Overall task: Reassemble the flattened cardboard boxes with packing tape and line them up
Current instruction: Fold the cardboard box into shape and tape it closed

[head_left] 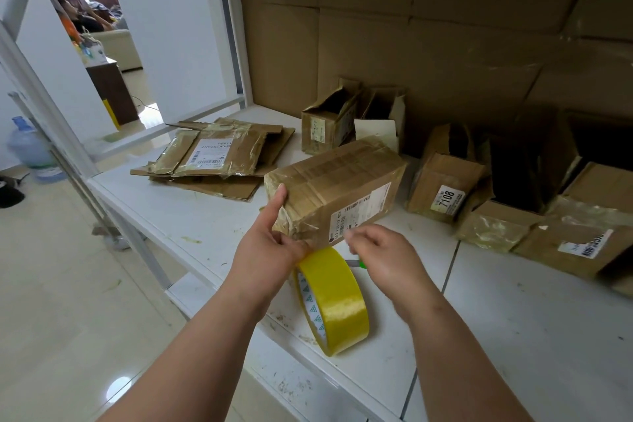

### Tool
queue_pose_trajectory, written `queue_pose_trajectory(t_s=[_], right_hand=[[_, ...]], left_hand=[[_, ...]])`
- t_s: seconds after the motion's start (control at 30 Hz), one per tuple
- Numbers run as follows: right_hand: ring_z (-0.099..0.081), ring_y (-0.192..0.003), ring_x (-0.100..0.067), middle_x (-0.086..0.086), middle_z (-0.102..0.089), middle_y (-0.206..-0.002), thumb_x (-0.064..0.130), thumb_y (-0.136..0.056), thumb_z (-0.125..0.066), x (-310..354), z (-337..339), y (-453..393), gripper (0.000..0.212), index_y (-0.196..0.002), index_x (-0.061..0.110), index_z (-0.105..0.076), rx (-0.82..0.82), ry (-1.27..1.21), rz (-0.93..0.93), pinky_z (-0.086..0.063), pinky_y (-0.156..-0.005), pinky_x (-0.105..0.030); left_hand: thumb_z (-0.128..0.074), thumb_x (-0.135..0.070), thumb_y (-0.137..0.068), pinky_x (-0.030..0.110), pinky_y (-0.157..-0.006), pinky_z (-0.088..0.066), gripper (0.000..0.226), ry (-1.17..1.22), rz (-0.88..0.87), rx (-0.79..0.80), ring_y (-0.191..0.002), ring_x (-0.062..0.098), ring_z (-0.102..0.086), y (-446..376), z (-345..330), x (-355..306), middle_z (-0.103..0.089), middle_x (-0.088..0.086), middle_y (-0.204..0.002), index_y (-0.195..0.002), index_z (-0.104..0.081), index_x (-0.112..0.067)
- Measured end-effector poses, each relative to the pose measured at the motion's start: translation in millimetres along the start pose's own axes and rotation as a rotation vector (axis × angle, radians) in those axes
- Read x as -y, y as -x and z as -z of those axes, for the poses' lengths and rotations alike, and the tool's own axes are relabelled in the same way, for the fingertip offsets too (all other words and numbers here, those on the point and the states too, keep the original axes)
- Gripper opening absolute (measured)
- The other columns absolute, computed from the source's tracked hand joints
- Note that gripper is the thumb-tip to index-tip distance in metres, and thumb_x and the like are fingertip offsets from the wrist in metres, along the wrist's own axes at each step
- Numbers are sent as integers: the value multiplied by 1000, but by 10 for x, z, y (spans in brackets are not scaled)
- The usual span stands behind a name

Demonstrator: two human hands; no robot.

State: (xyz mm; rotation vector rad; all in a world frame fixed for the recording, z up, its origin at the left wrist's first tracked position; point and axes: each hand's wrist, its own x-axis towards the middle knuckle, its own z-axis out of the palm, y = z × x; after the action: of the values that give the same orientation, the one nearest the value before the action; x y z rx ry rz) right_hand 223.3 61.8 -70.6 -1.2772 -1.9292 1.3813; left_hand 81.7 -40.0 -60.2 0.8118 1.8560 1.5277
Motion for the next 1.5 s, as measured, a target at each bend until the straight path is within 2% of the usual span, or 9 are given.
queue_pose_trajectory(t_s=[0.2, 0.33, 0.53, 0.67, 0.8, 1.0, 1.13, 1.37, 1.5], right_hand=[[-67, -90, -30, -16, -71, -93, 40, -76, -69, 210, -235, 25, 31, -92, 14, -76, 289, -410, -215, -52, -92, -47], [-60, -75, -31, -21, -64, -83, 3, -86, -62, 243, -271, -5, 10, -79, 3, -70, 243, -503, -206, -50, -76, -42], [-54, -73, -27, -16, -57, -74, 7, -79, -69, 205, -272, 27, 14, -67, 12, -64, 132, -467, -157, -43, -73, -39], [-56, -79, -28, -20, -63, -83, 18, -62, -71, 209, -280, 88, 5, -62, 18, -66, 128, -493, -137, -44, -76, -42], [-59, -82, -30, -22, -68, -88, 4, -85, -64, 165, -258, 100, 13, -74, 11, -66, 132, -513, -129, -46, -79, -42], [-62, -84, -27, -20, -73, -97, 6, -90, -62, 136, -243, 143, 7, -85, 7, -67, 81, -485, -90, -50, -85, -44], [-61, -84, -28, -22, -72, -100, 6, -91, -61, 153, -241, 183, 19, -74, 14, -65, 65, -494, -89, -49, -84, -42], [-60, -83, -24, -13, -73, -89, 7, -92, -61, 167, -232, 227, 18, -75, 13, -64, 43, -513, -108, -47, -82, -39], [-60, -80, -27, -15, -71, -87, 5, -91, -61, 193, -252, 230, 17, -75, 11, -64, 50, -594, -158, -48, -80, -41]], left_hand=[[-80, -15, -80, 23, -68, -51, 89, 17, 1, 52, -69, 11, -62, 10, 35, -8, -62, 7, -72, -145, -33, -52], [-75, -14, -85, 18, -63, -48, 86, -74, -40, 42, -63, 3, -61, 21, 44, -17, -63, -3, -65, -147, -30, -53], [-63, -31, -93, 33, -76, -56, 69, -332, -158, -151, -70, 8, -70, 36, 170, -40, -72, -8, -71, -146, -27, -57], [-59, -37, -95, 30, -71, -46, 52, -542, -444, -255, -78, 11, -57, -33, 175, -109, -57, -12, -83, -143, -42, -49], [-76, -32, -83, 39, -77, -49, 40, -736, -709, -221, -91, 25, -50, -298, 123, -78, -44, 0, -95, -123, -70, -25], [-87, -29, -71, 35, -73, -50, 50, -831, -737, -160, -87, 25, -53, -407, 205, 33, -46, 2, -98, -117, -73, -18], [-76, -25, -85, 26, -82, -44, 49, -670, -541, -158, -88, 12, -48, -415, 178, 40, -44, -6, -101, -132, -63, -27], [-55, -33, -99, 6, -70, -36, 49, -609, -424, 224, -90, 1, -50, -496, 394, -60, -47, -18, -100, -147, -42, -37], [-58, -31, -98, 8, -69, -34, 50, -757, -552, 232, -88, 6, -52, -533, 442, -75, -53, -11, -98, -146, -44, -35]])
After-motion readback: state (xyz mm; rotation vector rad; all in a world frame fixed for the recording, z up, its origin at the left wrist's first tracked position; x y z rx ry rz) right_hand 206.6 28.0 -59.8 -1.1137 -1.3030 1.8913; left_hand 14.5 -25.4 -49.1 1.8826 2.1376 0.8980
